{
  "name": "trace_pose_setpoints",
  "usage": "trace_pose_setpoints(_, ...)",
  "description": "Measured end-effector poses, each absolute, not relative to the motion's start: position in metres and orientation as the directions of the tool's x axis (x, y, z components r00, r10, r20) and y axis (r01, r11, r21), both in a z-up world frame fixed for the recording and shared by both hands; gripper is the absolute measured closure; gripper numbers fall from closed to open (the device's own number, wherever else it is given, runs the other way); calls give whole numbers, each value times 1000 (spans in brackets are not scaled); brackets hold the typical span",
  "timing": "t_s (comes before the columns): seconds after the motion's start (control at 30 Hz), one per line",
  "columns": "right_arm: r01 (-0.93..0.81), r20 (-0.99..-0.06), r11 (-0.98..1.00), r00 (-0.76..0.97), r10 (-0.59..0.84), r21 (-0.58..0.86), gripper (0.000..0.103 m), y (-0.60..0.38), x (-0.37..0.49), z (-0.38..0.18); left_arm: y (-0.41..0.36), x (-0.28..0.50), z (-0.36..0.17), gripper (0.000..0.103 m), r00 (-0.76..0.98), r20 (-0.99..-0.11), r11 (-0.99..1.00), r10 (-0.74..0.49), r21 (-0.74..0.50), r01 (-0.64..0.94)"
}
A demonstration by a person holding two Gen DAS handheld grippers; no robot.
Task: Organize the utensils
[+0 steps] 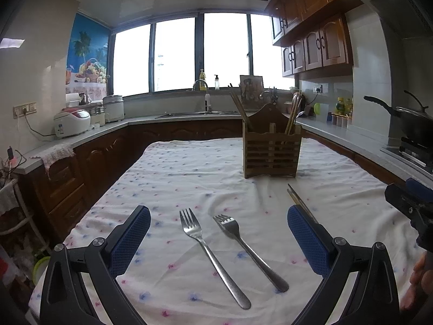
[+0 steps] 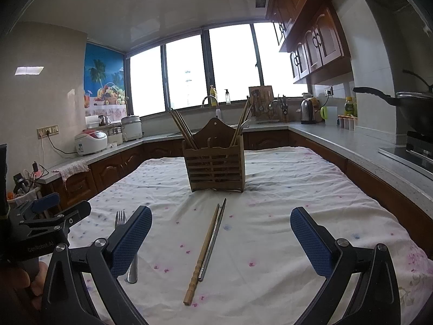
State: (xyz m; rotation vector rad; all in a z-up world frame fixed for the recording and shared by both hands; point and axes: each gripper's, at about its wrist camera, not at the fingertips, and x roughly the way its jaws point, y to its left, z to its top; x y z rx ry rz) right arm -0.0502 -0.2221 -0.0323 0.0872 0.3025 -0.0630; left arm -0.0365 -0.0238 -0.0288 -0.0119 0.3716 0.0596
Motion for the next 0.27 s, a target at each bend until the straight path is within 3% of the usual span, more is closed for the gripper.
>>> trace_pose_setpoints(0.27,76,-310,994,950,-47,81,0,-222,-46,-33,-26,-34,-30,1,928,-369,998,56,-7,-62)
